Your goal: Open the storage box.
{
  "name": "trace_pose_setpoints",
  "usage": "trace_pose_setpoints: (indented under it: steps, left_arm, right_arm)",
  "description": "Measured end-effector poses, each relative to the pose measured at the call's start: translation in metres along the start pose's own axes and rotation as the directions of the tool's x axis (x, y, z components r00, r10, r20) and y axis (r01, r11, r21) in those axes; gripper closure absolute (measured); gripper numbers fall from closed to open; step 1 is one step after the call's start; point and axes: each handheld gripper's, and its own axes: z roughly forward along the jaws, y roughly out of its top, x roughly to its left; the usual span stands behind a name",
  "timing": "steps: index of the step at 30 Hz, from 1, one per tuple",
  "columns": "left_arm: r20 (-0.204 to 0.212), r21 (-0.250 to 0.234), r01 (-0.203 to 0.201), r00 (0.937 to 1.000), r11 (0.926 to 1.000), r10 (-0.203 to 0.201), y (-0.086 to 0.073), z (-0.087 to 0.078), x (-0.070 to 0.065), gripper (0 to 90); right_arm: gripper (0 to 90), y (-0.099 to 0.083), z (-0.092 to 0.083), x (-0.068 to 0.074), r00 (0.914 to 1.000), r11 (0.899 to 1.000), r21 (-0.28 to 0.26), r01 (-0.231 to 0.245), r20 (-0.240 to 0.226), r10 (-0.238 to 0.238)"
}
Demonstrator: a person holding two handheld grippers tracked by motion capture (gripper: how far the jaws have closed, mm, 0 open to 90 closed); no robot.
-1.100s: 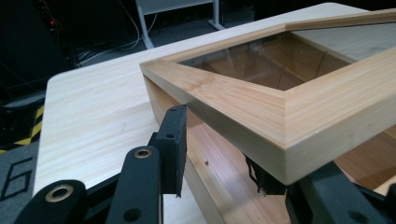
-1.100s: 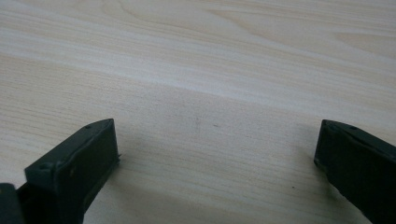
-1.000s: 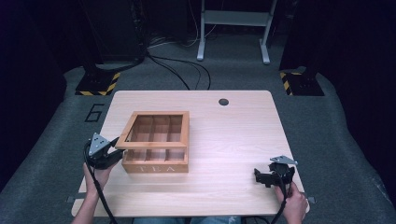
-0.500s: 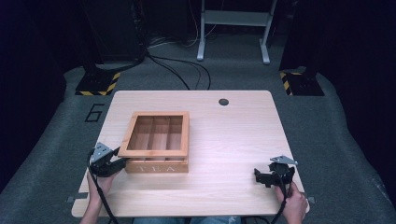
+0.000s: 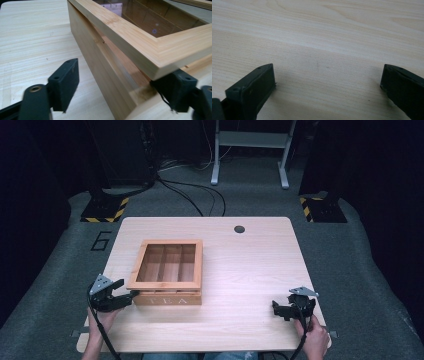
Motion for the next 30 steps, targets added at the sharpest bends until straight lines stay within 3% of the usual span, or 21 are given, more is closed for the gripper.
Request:
trace_pose_setpoints:
  steps: [4, 5, 6, 7, 8, 9, 10, 13, 16, 18, 19, 21, 23, 25, 30]
  left_arm:
    - [0.01, 0.028, -0.008, 0.9999, 0.9996, 0.008, -0.004, -0.003, -0.001, 14.4]
    - [0.013, 0.08, -0.033, 0.9994, 0.9962, 0.032, -0.011, -0.002, -0.002, 13.1]
    - [0.013, 0.08, -0.033, 0.9994, 0.9962, 0.032, -0.011, -0.002, -0.002, 11.6]
    - [0.009, 0.074, -0.008, 0.9999, 0.9972, 0.007, -0.02, -0.002, -0.001, 10.8]
    - [0.009, 0.074, -0.008, 0.9999, 0.9972, 0.007, -0.02, -0.002, -0.001, 10.4]
    - [0.002, 0.077, 0.023, 0.9997, 0.9968, -0.023, -0.027, -0.005, 0.003, 8.7]
    - [0.002, 0.077, 0.023, 0.9997, 0.9968, -0.023, -0.027, -0.005, 0.003, 7.4]
    - [-0.019, 0.126, 0.048, 0.9987, 0.9908, -0.046, -0.04, -0.009, 0.004, 2.7]
    - [-0.049, 0.197, 0.021, 0.9987, 0.9803, -0.012, -0.048, -0.008, 0.002, 0.0]
    - [-0.057, 0.211, 0.012, 0.9983, 0.9774, 0.0, -0.051, -0.008, 0.002, 0.0]
    - [-0.075, 0.238, -0.001, 0.997, 0.9713, 0.019, -0.054, -0.006, 0.002, 0.0]
    - [-0.081, 0.255, -0.004, 0.9964, 0.967, 0.025, -0.057, -0.005, 0.003, 0.0]
    - [-0.095, 0.245, -0.011, 0.9948, 0.9695, 0.035, -0.059, -0.004, 0.003, 0.0]
    - [-0.111, 0.264, -0.04, 0.9913, 0.9636, 0.072, -0.058, -0.002, 0.001, 0.0]
    - [-0.113, 0.263, -0.037, 0.9912, 0.9641, 0.069, -0.059, -0.001, 0.001, 0.0]
  right_arm:
    - [0.0, 0.0, 0.0, 0.0, 1.0, 1.0, 0.0, 0.0, 0.0, 0.0]
    - [0.0, 0.0, 0.0, 0.0, 1.0, 1.0, 0.0, 0.0, 0.0, 0.0]
    - [0.0, 0.0, 0.0, 0.0, 1.0, 1.0, 0.0, -0.003, -0.001, 0.003]
    - [0.0, 0.0, 0.0, 0.0, 1.0, 1.0, -0.001, 0.001, 0.0, -0.001]
    - [0.0, 0.0, 0.0, 0.0, 1.0, 1.0, -0.001, 0.0, 0.001, 0.0]
    - [0.0, 0.0, 0.0, 0.0, 1.0, 1.0, -0.002, -0.001, 0.001, 0.001]
    - [0.0, 0.0, 0.0, 0.0, 1.0, 1.0, -0.002, -0.001, 0.001, 0.001]
    - [0.0, 0.0, 0.0, -0.001, 1.0, 1.0, -0.001, 0.0, 0.001, 0.0]
    - [0.0, 0.0, 0.0, 0.0, 1.0, 1.0, -0.002, -0.001, 0.001, 0.001]
    - [0.0, 0.0, 0.0, 0.0, 1.0, 1.0, -0.002, -0.001, 0.001, 0.001]
    - [0.0, 0.0, 0.0, 0.0, 1.0, 1.0, -0.001, -0.001, 0.001, 0.001]
    - [0.0, 0.0, 0.0, 0.0, 1.0, 1.0, -0.001, -0.001, 0.001, 0.001]
    - [0.0, 0.0, 0.0, 0.0, 1.0, 1.0, -0.002, -0.001, 0.001, 0.001]
    - [0.0, 0.0, 0.0, 0.0, 1.0, 1.0, -0.001, 0.0, 0.001, 0.0]
    - [0.0, 0.0, 0.0, 0.0, 1.0, 1.0, -0.001, 0.0, 0.001, 0.0]
